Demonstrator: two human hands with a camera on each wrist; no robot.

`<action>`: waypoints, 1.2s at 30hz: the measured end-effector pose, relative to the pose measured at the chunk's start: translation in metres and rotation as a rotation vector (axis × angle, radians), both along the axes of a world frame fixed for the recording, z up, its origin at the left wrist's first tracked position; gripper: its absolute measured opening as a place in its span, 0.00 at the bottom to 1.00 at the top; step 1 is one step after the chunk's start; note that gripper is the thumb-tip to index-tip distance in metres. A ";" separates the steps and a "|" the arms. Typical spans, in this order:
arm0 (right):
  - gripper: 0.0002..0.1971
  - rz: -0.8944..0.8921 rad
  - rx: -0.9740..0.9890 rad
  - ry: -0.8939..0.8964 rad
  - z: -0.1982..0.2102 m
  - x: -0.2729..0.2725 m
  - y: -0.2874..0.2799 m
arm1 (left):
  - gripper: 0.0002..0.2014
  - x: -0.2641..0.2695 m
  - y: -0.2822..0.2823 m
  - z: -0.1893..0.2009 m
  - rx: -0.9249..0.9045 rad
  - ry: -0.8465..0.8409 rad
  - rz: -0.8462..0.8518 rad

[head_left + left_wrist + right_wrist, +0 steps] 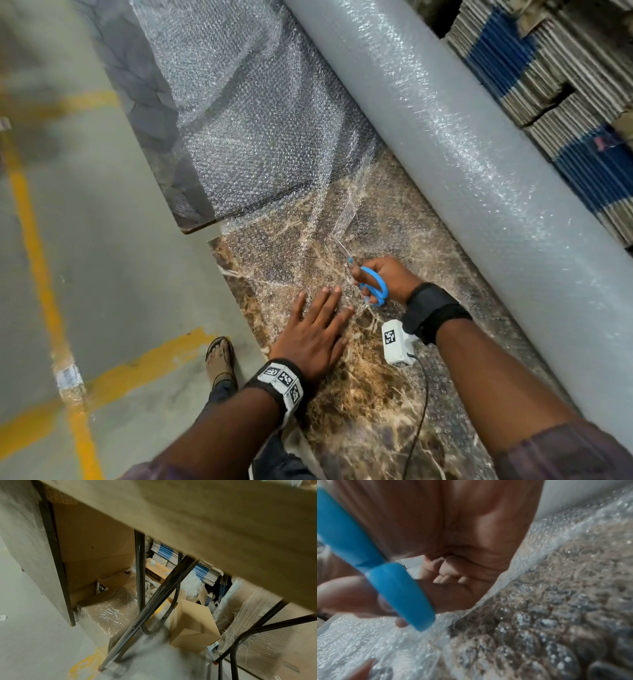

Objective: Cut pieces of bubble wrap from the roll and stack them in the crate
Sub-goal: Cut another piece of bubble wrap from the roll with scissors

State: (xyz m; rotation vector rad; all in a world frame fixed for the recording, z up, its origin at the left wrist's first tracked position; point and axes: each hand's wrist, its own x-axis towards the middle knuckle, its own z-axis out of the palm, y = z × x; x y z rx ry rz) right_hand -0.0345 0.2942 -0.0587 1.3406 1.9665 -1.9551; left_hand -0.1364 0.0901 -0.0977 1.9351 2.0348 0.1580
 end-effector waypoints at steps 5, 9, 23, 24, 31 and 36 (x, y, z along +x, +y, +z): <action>0.45 0.001 -0.091 0.016 0.003 0.001 0.001 | 0.28 0.000 0.000 -0.001 0.007 -0.010 0.001; 0.43 -0.007 -0.154 0.035 0.010 -0.006 0.001 | 0.28 0.000 0.000 -0.001 -0.003 -0.011 -0.004; 0.52 0.076 -0.194 -0.050 0.013 0.003 0.005 | 0.27 0.000 -0.001 -0.002 0.008 -0.037 -0.002; 0.52 0.074 -0.203 -0.058 0.013 0.004 0.006 | 0.27 0.000 0.000 -0.002 0.005 -0.040 0.000; 0.49 0.069 -0.217 -0.048 0.018 -0.008 0.014 | 0.28 0.000 -0.001 -0.003 -0.014 -0.040 -0.005; 0.50 0.065 -0.209 -0.048 0.020 -0.028 0.022 | 0.28 0.000 -0.001 -0.001 -0.026 -0.037 -0.005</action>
